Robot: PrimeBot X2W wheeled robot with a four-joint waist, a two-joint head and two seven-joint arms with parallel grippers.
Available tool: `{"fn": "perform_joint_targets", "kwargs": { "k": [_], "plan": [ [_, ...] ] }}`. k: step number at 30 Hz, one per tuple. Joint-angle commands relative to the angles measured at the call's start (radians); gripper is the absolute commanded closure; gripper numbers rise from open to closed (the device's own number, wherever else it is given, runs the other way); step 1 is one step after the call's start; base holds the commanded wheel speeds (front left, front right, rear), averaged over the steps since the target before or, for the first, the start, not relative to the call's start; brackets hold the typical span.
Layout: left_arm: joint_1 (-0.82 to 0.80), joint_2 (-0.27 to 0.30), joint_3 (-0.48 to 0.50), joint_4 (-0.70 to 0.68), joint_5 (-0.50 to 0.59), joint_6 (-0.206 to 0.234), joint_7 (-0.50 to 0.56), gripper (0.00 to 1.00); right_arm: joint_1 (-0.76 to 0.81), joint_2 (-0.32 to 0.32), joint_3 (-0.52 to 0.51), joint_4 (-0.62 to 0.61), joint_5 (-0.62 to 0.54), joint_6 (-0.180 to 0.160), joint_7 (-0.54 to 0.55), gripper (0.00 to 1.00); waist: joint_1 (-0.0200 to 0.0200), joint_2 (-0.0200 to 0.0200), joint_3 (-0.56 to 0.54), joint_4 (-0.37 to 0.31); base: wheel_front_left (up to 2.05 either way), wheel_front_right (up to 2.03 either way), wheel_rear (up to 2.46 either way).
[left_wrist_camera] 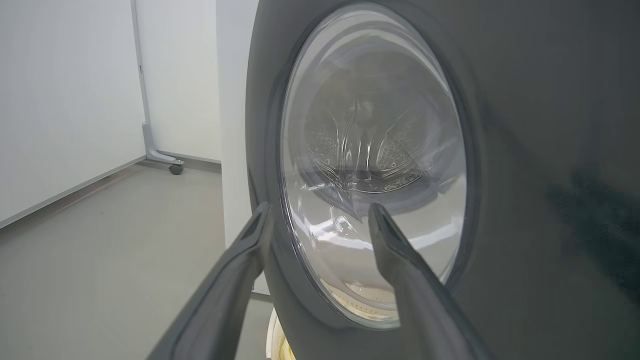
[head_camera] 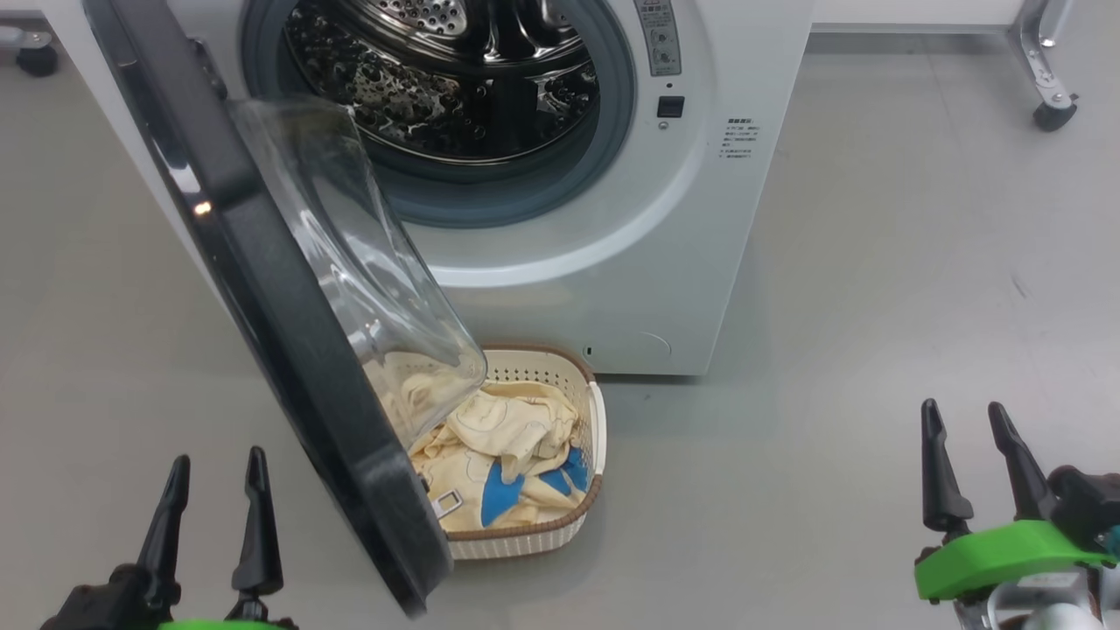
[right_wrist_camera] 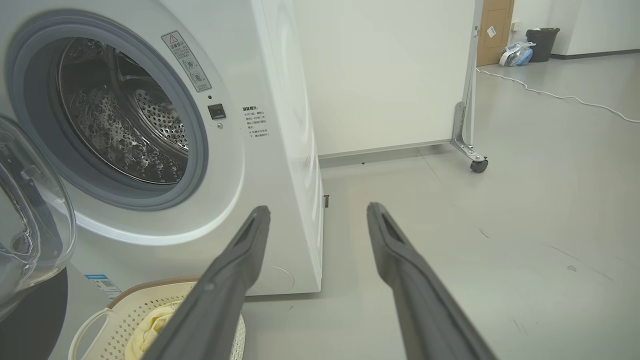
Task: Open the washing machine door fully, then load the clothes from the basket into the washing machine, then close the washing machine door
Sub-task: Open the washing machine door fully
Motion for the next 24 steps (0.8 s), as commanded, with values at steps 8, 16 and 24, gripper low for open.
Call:
{"fn": "perform_joint_targets", "kwargs": {
  "k": [8,16,24],
  "plan": [
    [-0.028,0.004,0.044,-0.013,-0.007,0.001,-0.014,0.69,-0.015,-0.005,-0.010,-0.036,-0.012,0.004,-0.009,0.00,0.0000,0.0000,0.008,0.002,0.00,0.00,0.00],
    [-0.031,0.003,0.046,0.010,-0.017,0.001,-0.014,1.00,-0.017,0.003,-0.007,-0.030,-0.009,0.004,-0.009,0.00,0.0000,0.0000,0.008,0.004,0.00,0.00,0.00],
    [-0.041,0.003,0.091,-0.022,-0.012,0.001,-0.014,1.00,-0.007,0.007,-0.020,-0.036,-0.010,0.004,-0.009,0.00,0.0000,0.0000,-0.004,0.027,0.00,0.00,0.00]
  ]
}}
